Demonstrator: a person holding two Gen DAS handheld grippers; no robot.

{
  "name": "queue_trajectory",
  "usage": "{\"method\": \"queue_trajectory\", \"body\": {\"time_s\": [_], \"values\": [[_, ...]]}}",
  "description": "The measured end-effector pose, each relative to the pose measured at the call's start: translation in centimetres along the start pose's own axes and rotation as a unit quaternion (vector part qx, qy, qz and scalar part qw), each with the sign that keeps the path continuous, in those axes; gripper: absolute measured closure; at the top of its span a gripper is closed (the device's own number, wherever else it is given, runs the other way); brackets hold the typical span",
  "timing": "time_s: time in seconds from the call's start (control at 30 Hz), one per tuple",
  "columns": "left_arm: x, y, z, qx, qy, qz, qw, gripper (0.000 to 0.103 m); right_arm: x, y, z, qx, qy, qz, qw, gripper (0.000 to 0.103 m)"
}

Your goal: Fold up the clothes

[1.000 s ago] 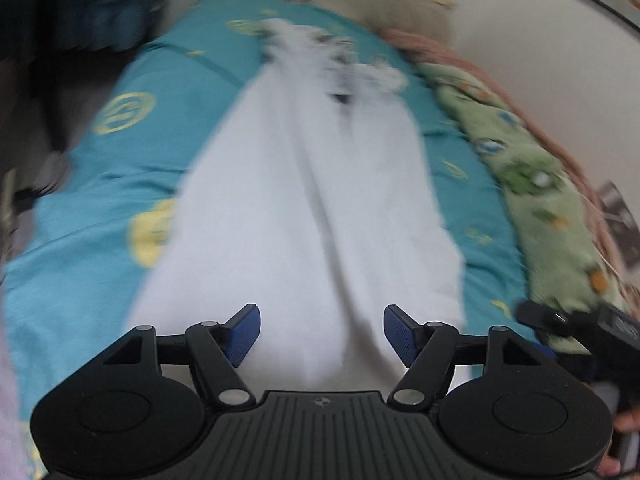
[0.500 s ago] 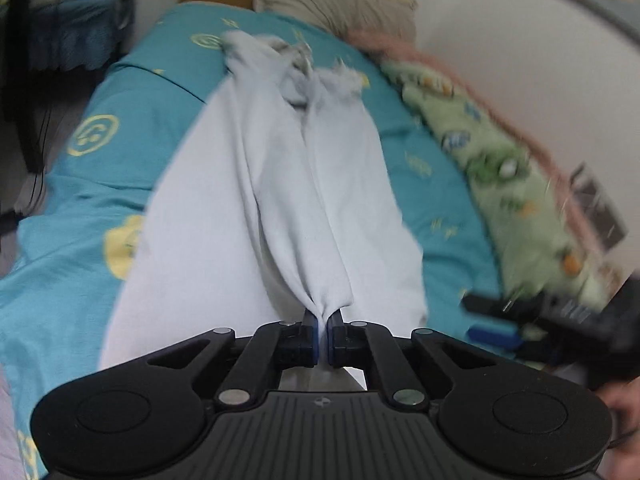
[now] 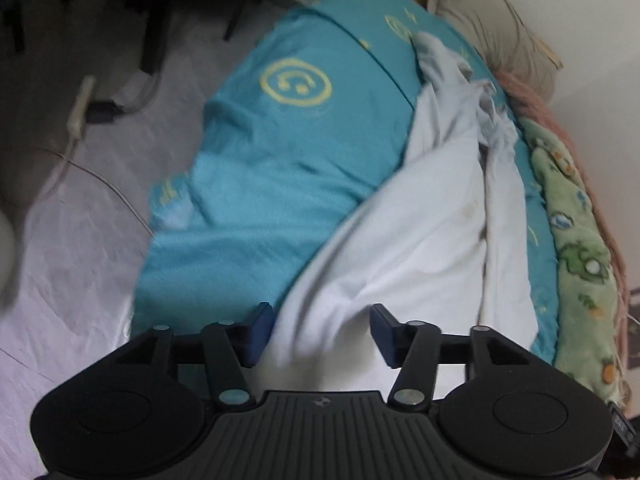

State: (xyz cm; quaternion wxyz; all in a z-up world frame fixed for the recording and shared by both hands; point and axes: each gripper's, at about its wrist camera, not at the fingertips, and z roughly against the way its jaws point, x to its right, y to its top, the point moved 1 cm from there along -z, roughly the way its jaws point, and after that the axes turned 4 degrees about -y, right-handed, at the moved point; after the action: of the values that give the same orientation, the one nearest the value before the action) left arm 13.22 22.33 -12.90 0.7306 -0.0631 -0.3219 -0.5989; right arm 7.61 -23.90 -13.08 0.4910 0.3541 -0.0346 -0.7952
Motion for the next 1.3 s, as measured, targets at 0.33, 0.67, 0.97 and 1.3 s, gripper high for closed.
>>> {"method": "queue_trajectory", "body": {"time_s": [0.33, 0.67, 0.97, 1.3], "values": [[2.8, -1.4, -1.7, -0.035, 0.070, -0.113, 0.9905, 0.037, -0.4, 0.1, -0.5, -0.006, 0.007, 0.002, 1.000, 0.018], [10.3, -4.7, -1.8, -0.061, 0.168, -0.322, 0.9295, 0.098, -0.3, 0.1, 0.2, -0.004, 0.021, -0.008, 1.000, 0.018], [21.2, -16.5, -1.3, -0.058, 0.192, -0.572, 0.7956, 0.090, 0.3, 0.2, 0.8, 0.003, 0.028, -0.022, 0.999, 0.018], [17.2, -9.6, 0.7, -0.032, 0.036, -0.310, 0.9496, 0.038, 1.3, -0.3, 0.9, -0.014, 0.034, -0.042, 0.998, 0.018]]}}
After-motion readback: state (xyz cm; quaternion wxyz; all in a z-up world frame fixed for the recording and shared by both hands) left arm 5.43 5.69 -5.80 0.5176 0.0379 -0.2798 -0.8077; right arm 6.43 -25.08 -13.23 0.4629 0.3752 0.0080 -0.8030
